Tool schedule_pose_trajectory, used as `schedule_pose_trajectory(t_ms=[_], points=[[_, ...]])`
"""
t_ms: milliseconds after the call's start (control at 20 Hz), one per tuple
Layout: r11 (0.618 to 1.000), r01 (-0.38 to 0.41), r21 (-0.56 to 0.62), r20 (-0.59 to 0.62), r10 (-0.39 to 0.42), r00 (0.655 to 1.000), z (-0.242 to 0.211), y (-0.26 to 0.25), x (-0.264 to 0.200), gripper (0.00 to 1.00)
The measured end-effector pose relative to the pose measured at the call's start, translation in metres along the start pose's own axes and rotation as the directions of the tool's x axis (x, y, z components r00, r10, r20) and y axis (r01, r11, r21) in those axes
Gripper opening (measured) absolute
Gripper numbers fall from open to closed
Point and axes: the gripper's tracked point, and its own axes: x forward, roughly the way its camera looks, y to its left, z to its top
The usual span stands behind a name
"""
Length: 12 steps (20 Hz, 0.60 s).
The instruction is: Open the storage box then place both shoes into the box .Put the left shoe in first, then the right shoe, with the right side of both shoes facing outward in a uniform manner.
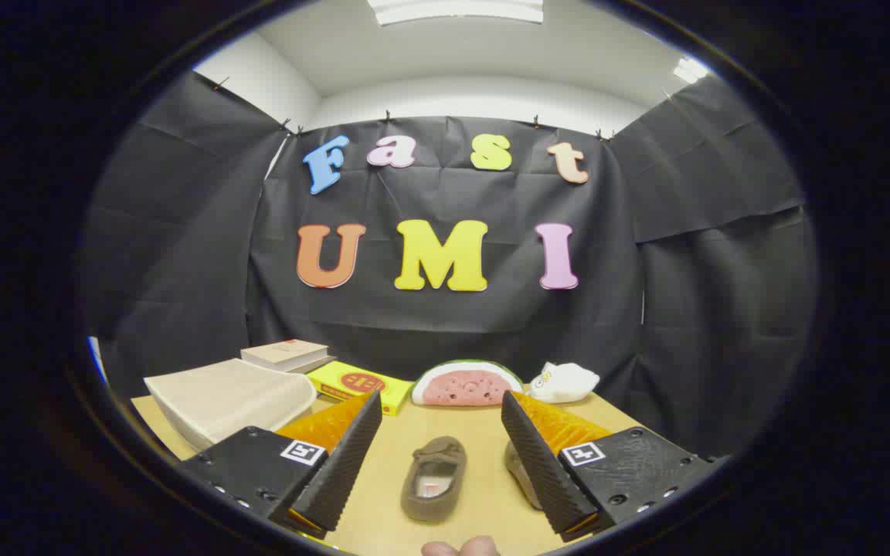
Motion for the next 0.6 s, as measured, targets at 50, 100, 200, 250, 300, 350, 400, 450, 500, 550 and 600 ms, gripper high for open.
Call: schedule_pose_trajectory(t_ms=[50, 100, 200, 250, 300, 350, 400, 450, 500, 550, 600], points=[[1.0, -0.003, -0.005, 0.001, 0.003, 1.0, -0.0004, 0.0026, 0.0012, 0.95], [1.0, -0.005, -0.01, 0.004, 0.005, 1.0, 0.0008, 0.0051, 0.0013, 0.95], [1.0, -0.01, -0.017, 0.007, 0.01, 1.0, 0.0019, 0.0082, 0.0028, 0.95], [1.0, -0.01, -0.018, 0.005, 0.01, 1.0, 0.0006, 0.0079, 0.0039, 0.95], [1.0, -0.01, -0.019, 0.005, 0.011, 1.0, 0.0004, 0.0079, 0.0045, 0.95], [1.0, -0.008, -0.02, 0.004, 0.009, 1.0, -0.0002, 0.0069, 0.0054, 0.95], [1.0, -0.007, -0.019, 0.004, 0.007, 1.0, -0.0002, 0.0061, 0.0051, 0.95], [1.0, -0.01, -0.018, 0.003, 0.01, 1.0, -0.0015, 0.0077, 0.0059, 0.95], [1.0, -0.014, -0.018, 0.0, 0.014, 1.0, -0.0023, 0.0081, 0.0067, 0.95], [1.0, -0.016, -0.018, 0.0, 0.016, 1.0, -0.0024, 0.0084, 0.0078, 0.95], [1.0, -0.016, -0.018, 0.001, 0.016, 1.0, -0.0013, 0.0083, 0.0081, 0.95]])
